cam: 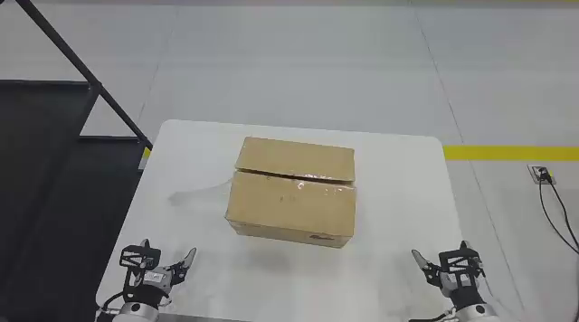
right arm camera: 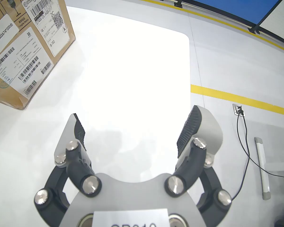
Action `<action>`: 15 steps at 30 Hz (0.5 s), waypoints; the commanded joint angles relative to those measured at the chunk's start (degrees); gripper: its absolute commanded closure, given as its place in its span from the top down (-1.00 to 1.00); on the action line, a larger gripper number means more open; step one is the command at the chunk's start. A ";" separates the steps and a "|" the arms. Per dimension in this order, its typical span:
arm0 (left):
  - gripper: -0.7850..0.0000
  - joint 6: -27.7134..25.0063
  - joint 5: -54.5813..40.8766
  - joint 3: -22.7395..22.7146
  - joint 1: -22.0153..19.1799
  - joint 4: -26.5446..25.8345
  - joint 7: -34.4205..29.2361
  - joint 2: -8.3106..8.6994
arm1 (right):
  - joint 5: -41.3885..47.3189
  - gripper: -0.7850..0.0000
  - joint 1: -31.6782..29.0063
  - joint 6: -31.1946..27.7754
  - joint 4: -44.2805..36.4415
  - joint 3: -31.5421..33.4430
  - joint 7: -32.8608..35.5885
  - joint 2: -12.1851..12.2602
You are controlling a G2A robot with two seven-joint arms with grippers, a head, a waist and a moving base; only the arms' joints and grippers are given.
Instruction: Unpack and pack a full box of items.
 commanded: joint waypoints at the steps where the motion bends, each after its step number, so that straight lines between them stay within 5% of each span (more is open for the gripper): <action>1: 1.00 0.00 0.00 0.00 0.00 0.00 0.00 0.00 | 0.00 1.00 0.00 0.00 0.00 0.00 0.00 0.00; 15: 1.00 -1.46 -2.01 -2.67 -2.02 -1.21 3.92 -0.07 | 5.27 1.00 2.47 -0.90 -3.77 -1.16 -1.52 -0.58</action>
